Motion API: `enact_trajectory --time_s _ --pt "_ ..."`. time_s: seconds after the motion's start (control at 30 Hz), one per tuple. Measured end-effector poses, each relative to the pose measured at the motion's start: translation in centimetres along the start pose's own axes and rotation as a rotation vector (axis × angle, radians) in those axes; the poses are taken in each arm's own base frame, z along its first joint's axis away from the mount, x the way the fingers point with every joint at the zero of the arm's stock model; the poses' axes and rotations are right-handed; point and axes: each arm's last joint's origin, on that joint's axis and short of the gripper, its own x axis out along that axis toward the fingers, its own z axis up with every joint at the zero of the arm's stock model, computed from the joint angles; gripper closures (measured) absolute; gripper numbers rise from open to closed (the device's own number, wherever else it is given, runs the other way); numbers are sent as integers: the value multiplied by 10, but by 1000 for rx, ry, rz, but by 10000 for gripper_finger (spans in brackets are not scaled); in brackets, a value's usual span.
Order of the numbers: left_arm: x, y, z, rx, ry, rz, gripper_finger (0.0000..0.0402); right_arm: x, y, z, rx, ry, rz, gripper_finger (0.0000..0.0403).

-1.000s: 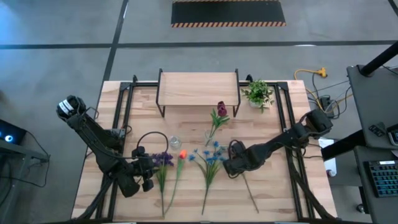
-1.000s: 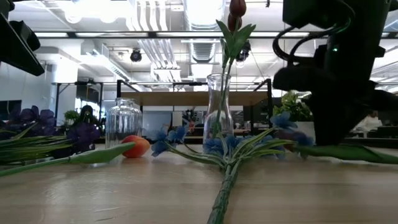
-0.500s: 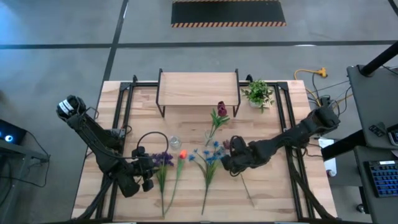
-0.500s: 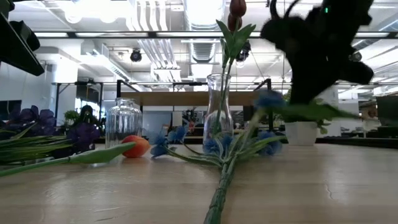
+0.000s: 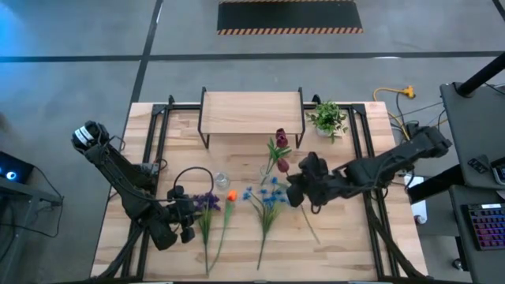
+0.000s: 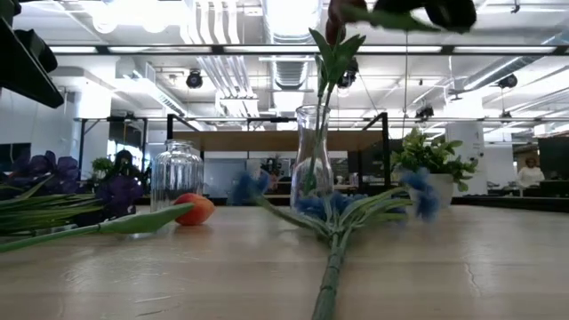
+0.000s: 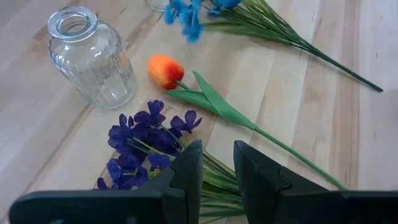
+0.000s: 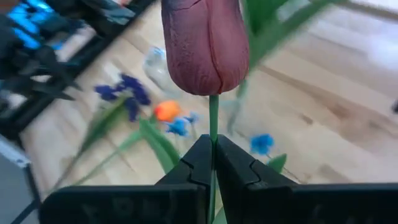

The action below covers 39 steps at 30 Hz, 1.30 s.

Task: Pick and place flowers into a vace then onto a shelf
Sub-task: Put the red tulip into the right transparent vase

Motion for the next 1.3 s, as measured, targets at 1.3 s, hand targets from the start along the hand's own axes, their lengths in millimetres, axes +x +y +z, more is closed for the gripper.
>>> enact_trajectory --time_s 1.3 --pt "0 -2 2 -21 -16 -14 327 18 104 53 -656 -558 307 394"
